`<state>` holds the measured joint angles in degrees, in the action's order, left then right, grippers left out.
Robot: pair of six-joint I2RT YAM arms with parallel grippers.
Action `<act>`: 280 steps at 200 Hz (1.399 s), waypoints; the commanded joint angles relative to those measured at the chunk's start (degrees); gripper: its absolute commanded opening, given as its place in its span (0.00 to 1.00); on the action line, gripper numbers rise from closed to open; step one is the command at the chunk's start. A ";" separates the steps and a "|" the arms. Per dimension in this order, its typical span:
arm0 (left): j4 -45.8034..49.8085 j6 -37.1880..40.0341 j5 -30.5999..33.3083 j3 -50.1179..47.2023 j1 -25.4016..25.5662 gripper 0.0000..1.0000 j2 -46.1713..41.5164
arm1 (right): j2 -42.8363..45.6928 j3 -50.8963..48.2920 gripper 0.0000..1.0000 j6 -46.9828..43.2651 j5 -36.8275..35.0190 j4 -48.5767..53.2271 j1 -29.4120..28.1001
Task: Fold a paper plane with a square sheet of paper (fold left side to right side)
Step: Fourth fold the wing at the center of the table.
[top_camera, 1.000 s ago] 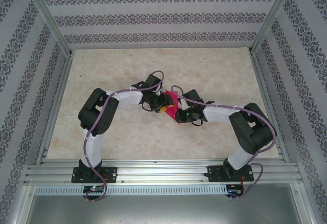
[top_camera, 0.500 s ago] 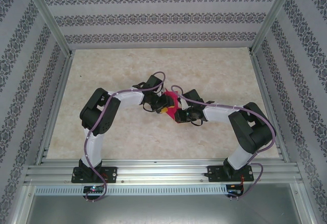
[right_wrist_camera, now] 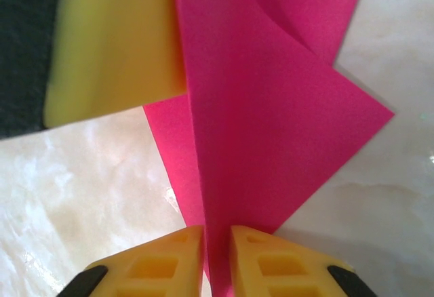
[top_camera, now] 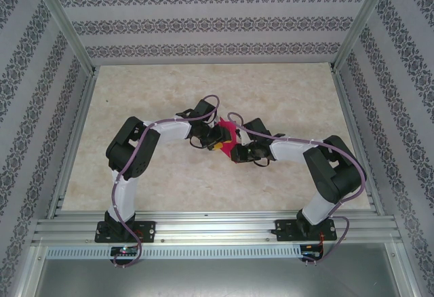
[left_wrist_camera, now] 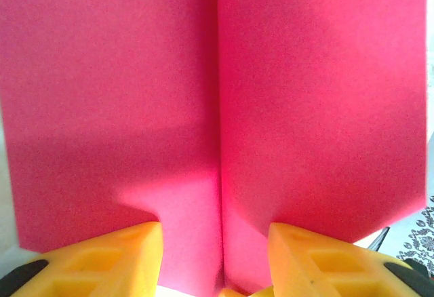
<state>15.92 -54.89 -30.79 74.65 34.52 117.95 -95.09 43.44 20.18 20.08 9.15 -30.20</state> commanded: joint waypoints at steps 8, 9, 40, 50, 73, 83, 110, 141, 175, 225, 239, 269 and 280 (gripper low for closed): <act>1.78 0.23 2.53 0.43 0.59 0.47 2.49 | 1.49 -0.05 0.24 0.73 0.70 0.38 1.22; 1.81 0.23 2.51 0.42 0.57 0.47 2.52 | 1.53 -0.03 0.24 0.73 0.73 0.36 1.25; 2.17 0.32 2.66 0.66 0.55 0.47 2.72 | 3.68 -0.04 0.27 0.46 2.04 0.57 2.43; 2.36 0.46 2.77 0.76 0.59 0.47 2.76 | 4.35 -0.02 0.28 0.51 2.91 0.45 3.13; 2.61 0.54 2.84 0.85 0.59 0.47 2.81 | 5.91 -0.34 0.30 0.84 5.14 -0.76 4.72; 2.70 0.66 2.83 0.85 0.55 0.47 2.74 | 6.23 -0.10 0.30 0.99 5.61 -0.84 5.42; 2.80 0.67 3.14 0.63 0.55 0.47 2.55 | 5.83 1.47 0.31 -0.18 4.61 1.44 5.90; 2.71 0.67 3.21 0.42 0.55 0.47 2.29 | 4.98 1.44 0.31 -0.58 1.72 2.66 4.33; 2.84 0.67 3.31 0.55 0.55 0.47 2.20 | 4.20 0.45 0.33 0.64 -0.60 1.09 2.44; 2.97 0.82 3.45 0.49 0.55 0.47 2.11 | 1.67 1.62 0.34 0.46 -1.71 0.92 0.80; 3.04 0.69 3.45 0.58 0.55 0.47 2.11 | 1.25 1.90 0.34 0.32 -1.74 0.90 0.57; 2.97 0.71 3.60 0.26 0.55 0.47 1.86 | 0.39 2.40 0.32 0.14 -2.02 0.79 0.05; 2.81 0.63 3.67 -0.07 0.55 0.47 1.69 | 0.12 2.66 0.30 0.19 -2.07 0.87 -0.04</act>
<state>16.05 -54.87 -30.59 75.07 34.57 118.26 -94.04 44.27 20.91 19.35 10.83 -29.28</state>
